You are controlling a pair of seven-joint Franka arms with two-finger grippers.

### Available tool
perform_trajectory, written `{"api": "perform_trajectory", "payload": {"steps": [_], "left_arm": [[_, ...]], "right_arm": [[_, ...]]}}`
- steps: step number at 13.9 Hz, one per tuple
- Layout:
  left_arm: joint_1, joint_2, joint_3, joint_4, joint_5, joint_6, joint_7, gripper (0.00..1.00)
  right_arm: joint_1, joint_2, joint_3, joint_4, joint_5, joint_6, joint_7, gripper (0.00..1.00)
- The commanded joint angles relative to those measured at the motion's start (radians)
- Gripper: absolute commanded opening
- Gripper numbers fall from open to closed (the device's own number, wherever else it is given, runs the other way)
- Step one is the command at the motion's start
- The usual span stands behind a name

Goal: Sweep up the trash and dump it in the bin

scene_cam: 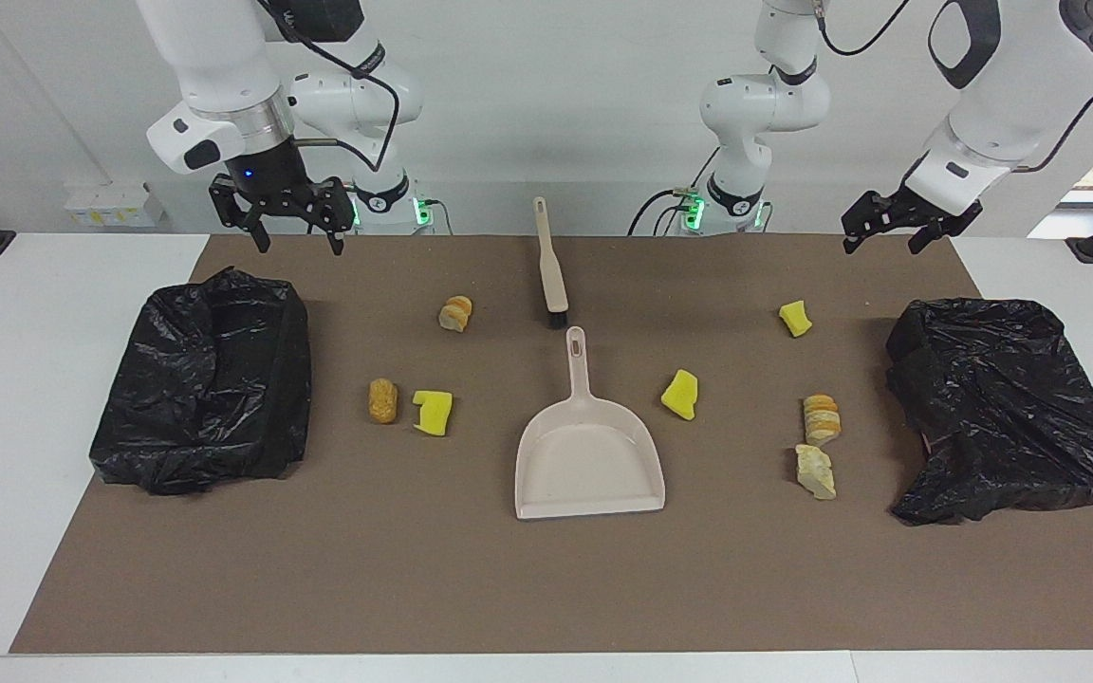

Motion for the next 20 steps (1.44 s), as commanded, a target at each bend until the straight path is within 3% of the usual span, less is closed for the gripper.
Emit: {"api": "perform_trajectory", "payload": {"steps": [1, 3, 5, 9, 13, 17, 20], "left_arm": [[-0.029, -0.095, 0.012, -0.183, -0.011, 0.083, 0.02, 1.0], [-0.056, -0.187, 0.01, -0.363, -0.042, 0.229, 0.022, 1.0], [-0.141, -0.204, 0.01, -0.457, -0.044, 0.31, 0.022, 1.0], [-0.323, -0.197, 0.01, -0.54, -0.045, 0.398, 0.016, 1.0], [-0.42, -0.192, 0.01, -0.577, -0.102, 0.468, -0.047, 1.0], [-0.642, -0.181, 0.012, -0.63, -0.111, 0.573, -0.345, 1.0], [-0.818, -0.172, 0.012, -0.699, -0.111, 0.717, -0.608, 1.0]], "right_arm": [[0.0, -0.022, -0.003, -0.034, 0.011, 0.036, -0.047, 1.0], [0.0, -0.022, -0.003, -0.034, 0.011, 0.038, -0.049, 1.0], [0.0, -0.022, -0.003, -0.034, 0.011, 0.04, -0.049, 1.0], [0.005, -0.01, 0.005, -0.032, 0.011, 0.066, -0.043, 1.0], [0.057, 0.048, 0.015, -0.023, 0.032, 0.145, 0.03, 1.0], [0.17, 0.132, 0.017, -0.023, 0.034, 0.323, 0.175, 1.0], [0.259, 0.2, 0.02, -0.011, 0.017, 0.339, 0.258, 1.0]]}}
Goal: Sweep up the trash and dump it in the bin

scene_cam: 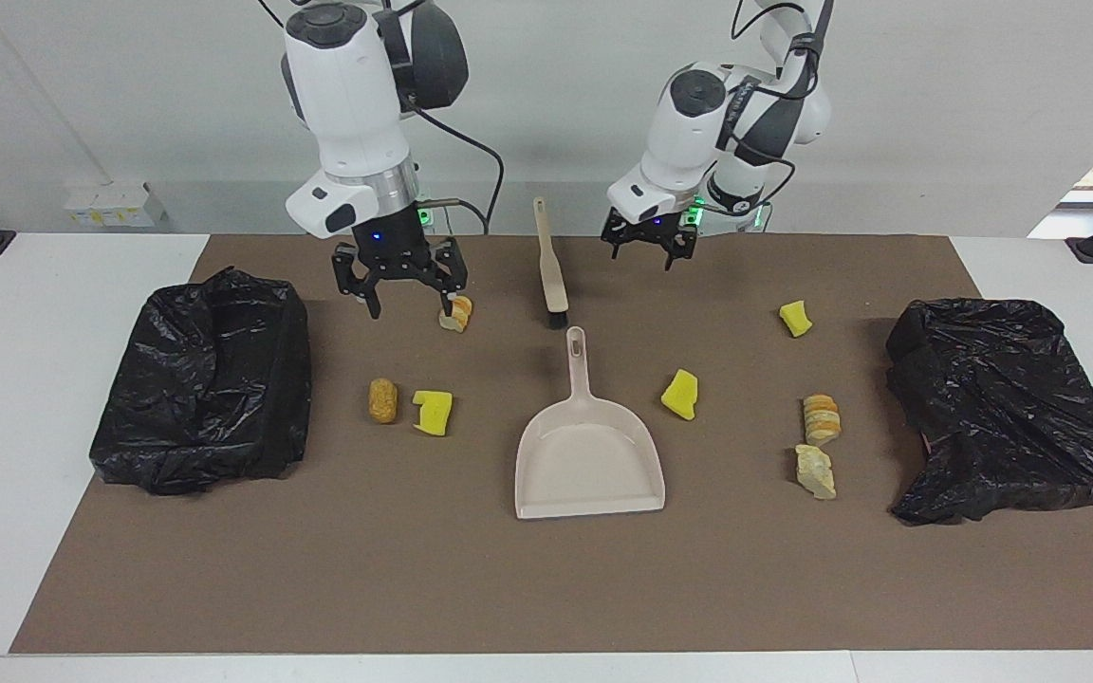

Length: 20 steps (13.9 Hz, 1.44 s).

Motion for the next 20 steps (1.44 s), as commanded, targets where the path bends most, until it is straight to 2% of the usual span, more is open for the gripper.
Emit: {"api": "perform_trajectory", "payload": {"steps": [1, 4, 6, 9, 11, 14, 16, 20], "left_arm": [[-0.132, 0.0, 0.02, -0.053, -0.009, 0.092, -0.181, 1.0], [-0.257, 0.049, 0.02, -0.052, -0.011, 0.166, -0.332, 1.0], [-0.31, 0.095, 0.02, -0.053, -0.012, 0.216, -0.364, 1.0], [-0.316, 0.14, 0.018, -0.053, -0.015, 0.23, -0.374, 1.0], [-0.376, 0.199, 0.02, -0.053, -0.019, 0.307, -0.413, 1.0], [-0.381, 0.198, 0.021, -0.044, -0.019, 0.31, -0.44, 1.0], [-0.381, 0.183, 0.021, -0.046, -0.019, 0.257, -0.453, 1.0], [-0.379, 0.148, 0.023, -0.049, -0.019, 0.213, -0.454, 1.0]], "right_arm": [[0.088, 0.083, -0.001, 0.051, 0.001, 0.006, 0.09, 1.0], [0.142, 0.209, -0.001, 0.166, -0.006, 0.0, 0.135, 1.0], [0.2, 0.301, -0.005, 0.252, -0.011, -0.003, 0.201, 1.0], [0.249, 0.361, -0.001, 0.273, -0.038, 0.011, 0.226, 1.0], [0.295, 0.418, -0.002, 0.273, -0.052, 0.038, 0.261, 1.0], [0.306, 0.439, 0.001, 0.233, -0.025, 0.093, 0.272, 1.0], [0.305, 0.403, 0.004, 0.124, 0.01, 0.143, 0.279, 1.0], [0.303, 0.34, 0.004, 0.0, 0.012, 0.155, 0.233, 0.98]]}}
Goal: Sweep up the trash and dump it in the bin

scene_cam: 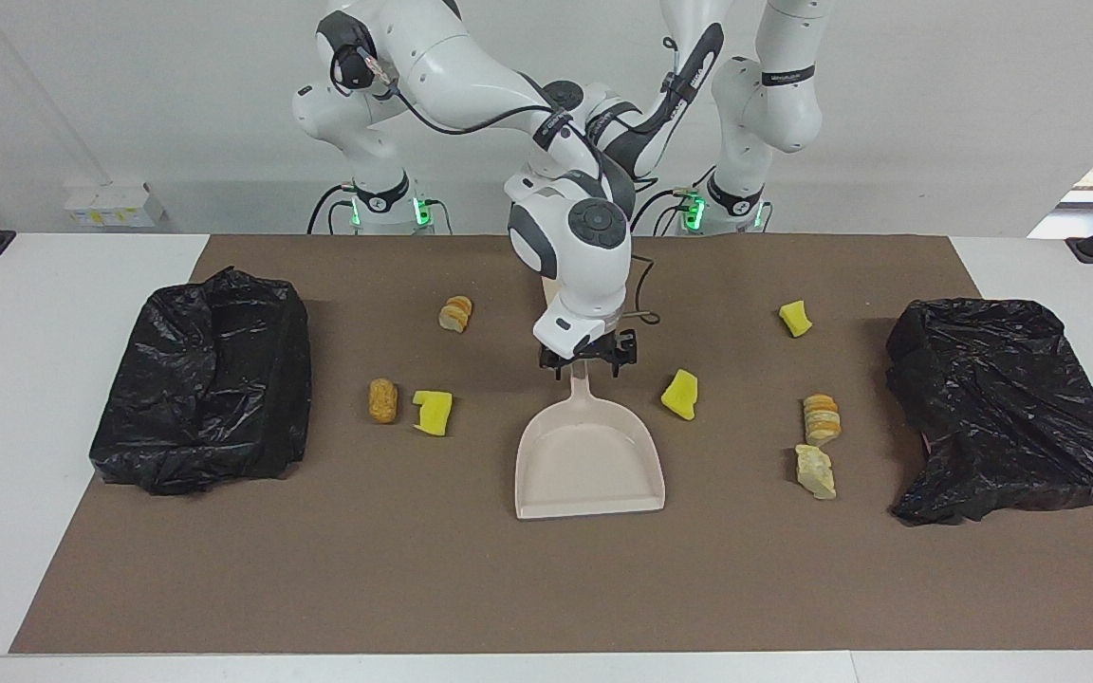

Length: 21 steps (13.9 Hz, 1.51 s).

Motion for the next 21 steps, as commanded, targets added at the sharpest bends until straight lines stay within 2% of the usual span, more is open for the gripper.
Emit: {"api": "perform_trajectory", "payload": {"steps": [1, 2, 3, 4, 5, 9, 10, 11, 13, 16, 18, 21], "left_arm": [[-0.018, -0.033, 0.017, -0.012, -0.014, -0.03, 0.004, 0.95], [-0.017, -0.033, 0.017, -0.012, -0.014, -0.033, 0.007, 0.75], [-0.017, -0.033, 0.017, -0.012, -0.014, -0.035, 0.002, 0.44], [-0.018, -0.035, 0.017, -0.012, -0.014, -0.035, 0.001, 0.17], [-0.017, -0.035, 0.017, -0.012, -0.016, -0.036, -0.015, 0.0], [-0.011, -0.035, 0.017, -0.009, -0.014, -0.051, -0.032, 0.0], [-0.011, -0.036, 0.017, -0.008, -0.014, -0.067, -0.03, 0.0], [-0.008, -0.039, 0.018, -0.008, -0.016, -0.099, -0.03, 0.0], [0.012, -0.085, 0.023, -0.015, -0.014, -0.203, -0.015, 0.0], [0.078, -0.159, 0.024, -0.037, -0.011, -0.275, 0.039, 0.0], [0.126, -0.196, 0.024, -0.037, -0.005, -0.34, 0.054, 0.0], [0.285, -0.266, 0.027, -0.023, -0.002, -0.458, 0.077, 0.0]], "right_arm": [[-0.007, -0.07, 0.004, -0.101, 0.021, 0.035, -0.023, 0.87], [-0.007, -0.07, 0.004, -0.098, 0.021, 0.035, -0.021, 0.76], [-0.007, -0.07, 0.004, -0.098, 0.021, 0.035, -0.021, 0.66], [-0.007, -0.07, 0.004, -0.101, 0.021, 0.033, -0.024, 0.63], [-0.007, -0.071, 0.004, -0.102, 0.022, 0.029, -0.023, 0.59], [-0.007, -0.076, 0.004, -0.105, 0.024, 0.013, -0.017, 0.33], [-0.007, -0.079, 0.004, -0.107, 0.024, 0.013, -0.027, 0.14], [-0.007, -0.08, 0.004, -0.107, 0.021, 0.012, -0.052, 0.0], [-0.02, -0.1, 0.004, -0.102, 0.021, -0.003, -0.176, 0.0], [-0.069, -0.154, 0.003, -0.099, 0.021, -0.06, -0.343, 0.0], [-0.118, -0.18, 0.003, -0.098, 0.016, -0.063, -0.552, 0.0], [-0.187, -0.189, 0.003, -0.095, 0.01, -0.109, -0.936, 0.0]]}}
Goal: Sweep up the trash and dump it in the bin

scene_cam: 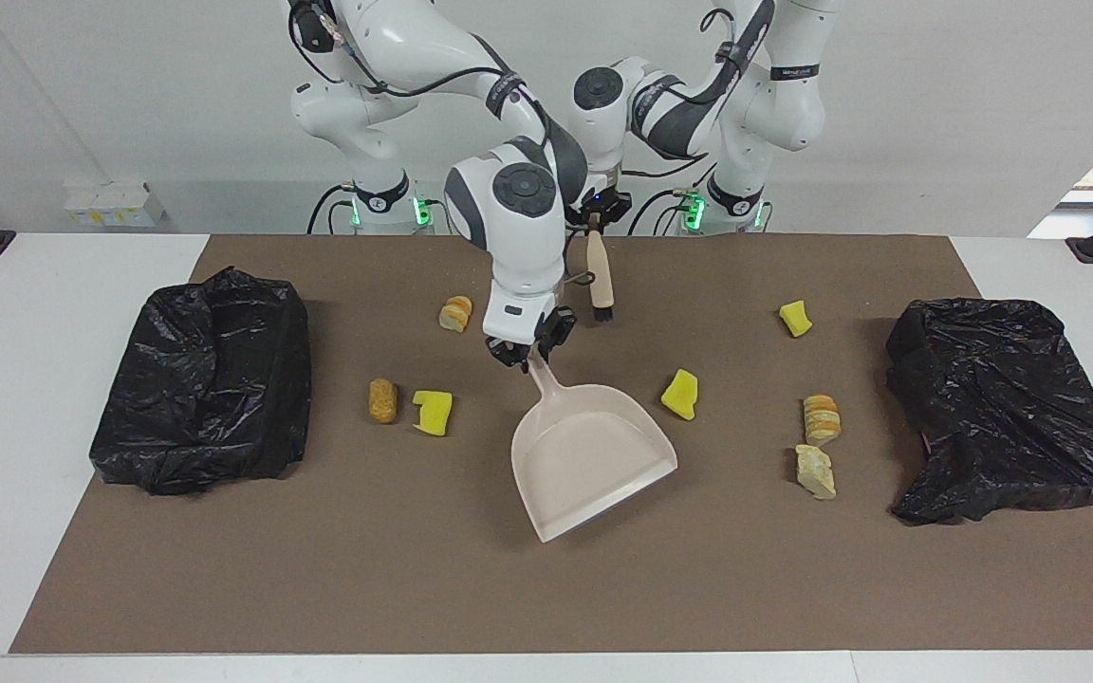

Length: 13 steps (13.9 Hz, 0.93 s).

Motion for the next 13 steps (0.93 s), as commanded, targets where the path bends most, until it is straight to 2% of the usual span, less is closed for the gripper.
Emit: {"api": "perform_trajectory", "payload": {"steps": [1, 3, 5, 7, 9, 11, 13], "left_arm": [[0.178, -0.107, 0.001, -0.009, -0.003, -0.1, 0.074, 0.0], [0.275, -0.106, 0.002, 0.044, 0.0, -0.165, 0.122, 0.0], [0.361, -0.095, 0.002, 0.071, 0.032, -0.173, 0.119, 0.0], [0.438, -0.092, 0.001, 0.078, 0.091, -0.193, 0.137, 0.0], [0.501, -0.091, 0.002, 0.079, 0.13, -0.195, 0.157, 0.0], [0.582, -0.091, 0.001, 0.077, 0.194, -0.23, 0.195, 0.0], [0.659, -0.094, 0.002, 0.071, 0.201, -0.259, 0.212, 0.0]], "right_arm": [[-0.036, -0.022, 0.008, -0.024, 0.001, -0.022, -0.301, 0.0], [-0.04, -0.021, 0.005, -0.026, -0.028, -0.02, -0.435, 0.0], [-0.058, -0.018, 0.008, -0.024, -0.135, -0.007, -0.623, 0.0], [-0.094, 0.002, 0.009, -0.015, -0.147, -0.001, -0.806, 0.0], [-0.089, 0.054, 0.008, 0.037, -0.163, -0.001, -0.93, 0.0], [-0.088, 0.091, 0.009, 0.064, -0.175, 0.001, -0.986, 0.0], [-0.083, 0.149, 0.011, 0.15, -0.178, -0.02, -1.032, 0.0]]}}
